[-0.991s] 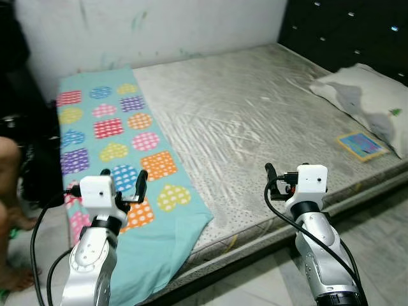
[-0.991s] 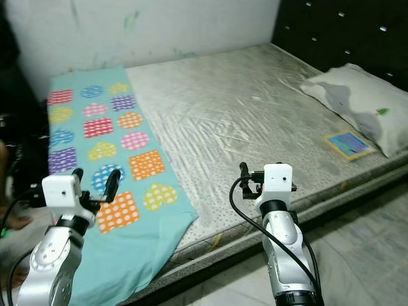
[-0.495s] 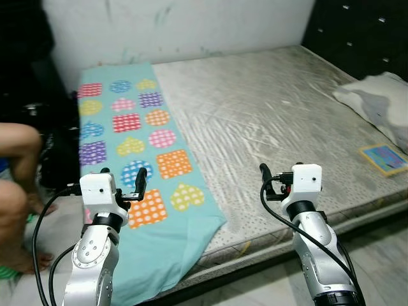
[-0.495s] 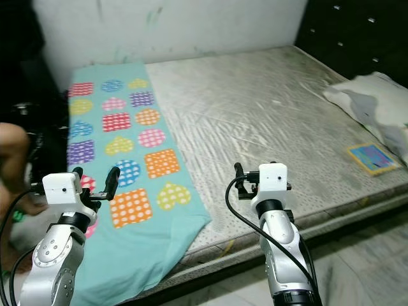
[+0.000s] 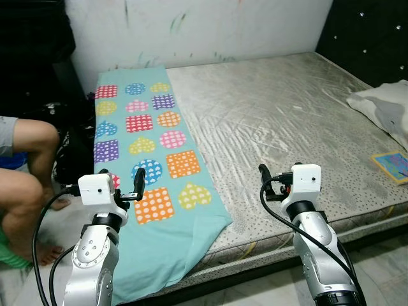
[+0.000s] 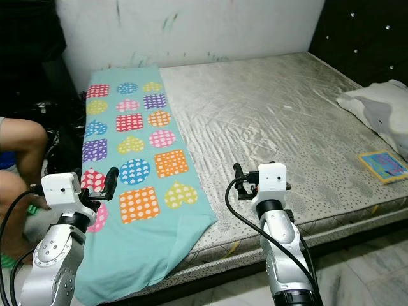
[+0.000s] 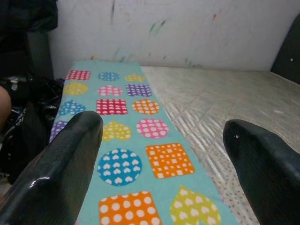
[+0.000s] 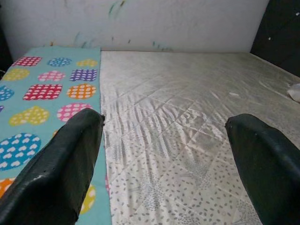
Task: Clean up the room
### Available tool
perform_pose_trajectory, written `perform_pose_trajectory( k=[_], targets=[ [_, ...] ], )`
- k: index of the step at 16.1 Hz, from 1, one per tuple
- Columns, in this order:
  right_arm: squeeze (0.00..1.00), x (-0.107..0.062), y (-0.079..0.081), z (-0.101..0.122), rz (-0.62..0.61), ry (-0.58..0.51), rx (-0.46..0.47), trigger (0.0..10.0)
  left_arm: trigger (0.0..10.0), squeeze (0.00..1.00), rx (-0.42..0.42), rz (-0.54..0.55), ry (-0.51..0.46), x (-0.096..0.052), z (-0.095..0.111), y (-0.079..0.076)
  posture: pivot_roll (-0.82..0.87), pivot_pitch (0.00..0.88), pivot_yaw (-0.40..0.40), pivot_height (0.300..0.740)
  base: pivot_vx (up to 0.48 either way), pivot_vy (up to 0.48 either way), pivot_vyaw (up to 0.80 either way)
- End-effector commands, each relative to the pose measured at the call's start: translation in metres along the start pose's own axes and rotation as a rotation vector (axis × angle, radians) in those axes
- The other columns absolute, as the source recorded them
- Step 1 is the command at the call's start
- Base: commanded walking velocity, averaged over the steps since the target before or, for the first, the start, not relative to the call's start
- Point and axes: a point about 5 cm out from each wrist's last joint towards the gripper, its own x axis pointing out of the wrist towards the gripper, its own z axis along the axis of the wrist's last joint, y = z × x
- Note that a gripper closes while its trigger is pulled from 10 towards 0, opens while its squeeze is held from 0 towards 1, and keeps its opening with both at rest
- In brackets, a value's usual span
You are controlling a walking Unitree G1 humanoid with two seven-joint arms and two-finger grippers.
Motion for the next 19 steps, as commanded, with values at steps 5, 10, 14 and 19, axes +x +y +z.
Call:
perform_pose_trajectory(
  k=[5, 10, 14, 19],
  targets=[
    [0.00, 0.0027, 0.0028, 0.0016, 0.020, 0.004, 0.010, 10.0, 10.0, 0.00, 0.009, 0.013, 0.010, 0.0035, -0.0005, 0.0022, -0.10, 0.027, 0.015, 0.740, 0.000, 0.000, 0.00],
    [0.00, 0.0034, 0.0043, 0.0006, 0.026, 0.011, 0.015, 10.0, 10.0, 0.00, -0.002, 0.045, 0.034, 0.0043, -0.0036, 0.0061, -0.10, 0.028, 0.017, 0.740, 0.000, 0.000, 0.00],
    [0.00, 0.0042, 0.0041, 0.0006, 0.026, 0.011, 0.023, 10.0, 10.0, 0.00, -0.004, 0.035, 0.038, 0.0052, -0.0045, 0.0047, -0.10, 0.020, 0.016, 0.740, 0.000, 0.000, 0.00],
    [0.00, 0.0053, 0.0054, 0.0003, 0.040, 0.021, 0.043, 10.0, 10.0, 0.00, -0.019, 0.053, 0.051, 0.0062, -0.0069, 0.0058, -0.10, 0.010, 0.011, 0.740, 0.000, 0.000, 0.00]
  ],
)
